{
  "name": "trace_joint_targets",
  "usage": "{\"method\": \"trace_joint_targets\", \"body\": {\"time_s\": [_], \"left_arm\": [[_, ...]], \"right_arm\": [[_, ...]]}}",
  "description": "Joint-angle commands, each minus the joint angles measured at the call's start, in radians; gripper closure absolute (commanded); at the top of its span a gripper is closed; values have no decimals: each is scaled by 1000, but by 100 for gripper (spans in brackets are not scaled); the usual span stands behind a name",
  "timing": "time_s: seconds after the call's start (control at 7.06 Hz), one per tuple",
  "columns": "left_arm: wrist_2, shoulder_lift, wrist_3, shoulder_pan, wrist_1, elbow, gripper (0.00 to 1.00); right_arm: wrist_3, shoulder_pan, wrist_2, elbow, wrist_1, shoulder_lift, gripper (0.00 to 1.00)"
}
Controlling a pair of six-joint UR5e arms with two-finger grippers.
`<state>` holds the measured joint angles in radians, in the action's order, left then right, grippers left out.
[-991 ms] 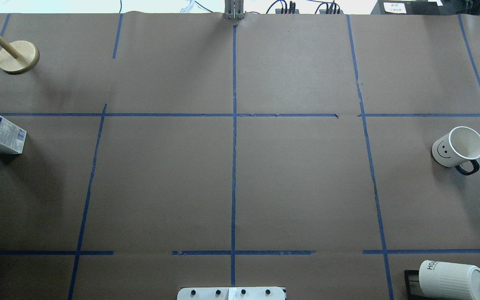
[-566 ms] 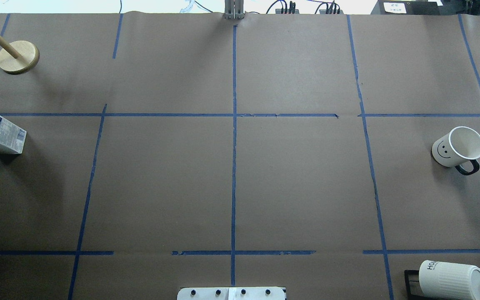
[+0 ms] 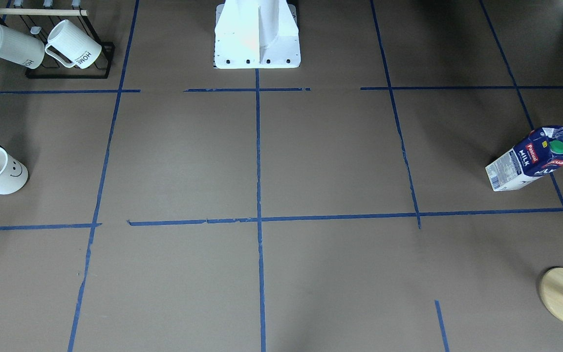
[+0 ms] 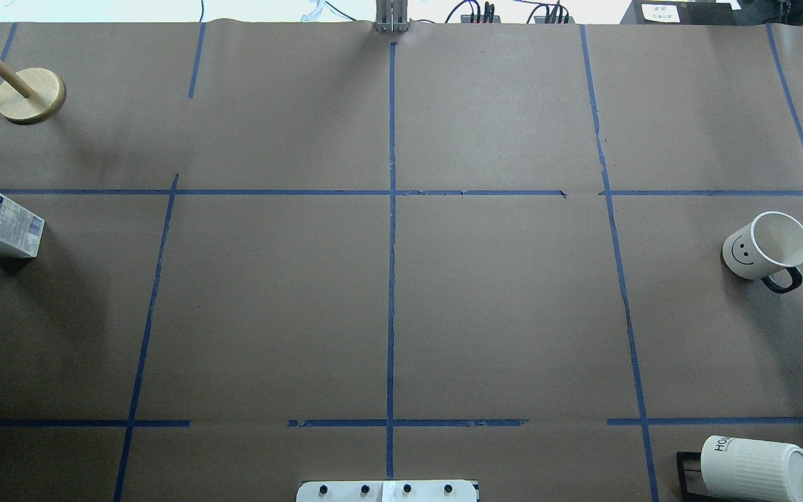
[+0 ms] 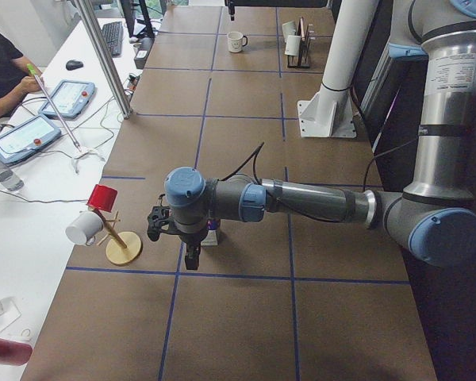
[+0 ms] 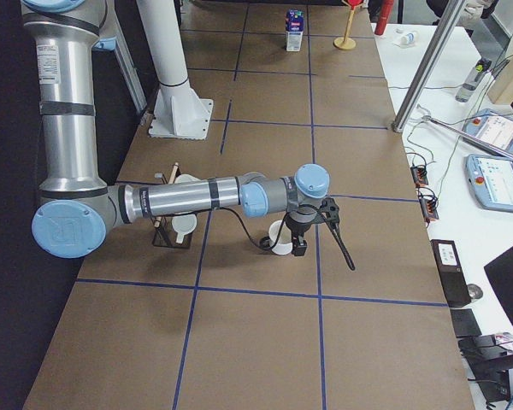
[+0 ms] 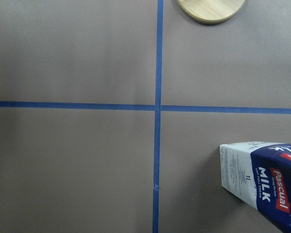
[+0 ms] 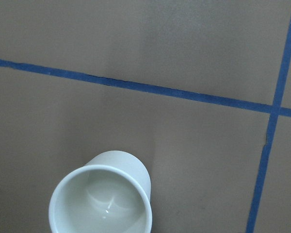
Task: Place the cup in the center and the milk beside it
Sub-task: 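Lower the right gripper onto the white mug and close on it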
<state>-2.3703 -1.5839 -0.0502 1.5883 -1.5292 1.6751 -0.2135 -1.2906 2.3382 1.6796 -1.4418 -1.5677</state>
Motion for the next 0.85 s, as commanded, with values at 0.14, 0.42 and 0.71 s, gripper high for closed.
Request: {"method": "trace_joint_targets", "body": {"time_s": [0.14, 0.42, 0.71], "left_arm": [[2, 1, -2, -1, -3, 12, 0], [2, 1, -2, 1, -3, 15, 0], [0, 1, -2, 1, -3, 15, 0]], "right_arm": [[-224, 120, -120, -26, 181, -41, 2], [-225, 142, -119, -32, 210, -69, 14], [-227, 145, -117, -47, 210, -69, 97]]}}
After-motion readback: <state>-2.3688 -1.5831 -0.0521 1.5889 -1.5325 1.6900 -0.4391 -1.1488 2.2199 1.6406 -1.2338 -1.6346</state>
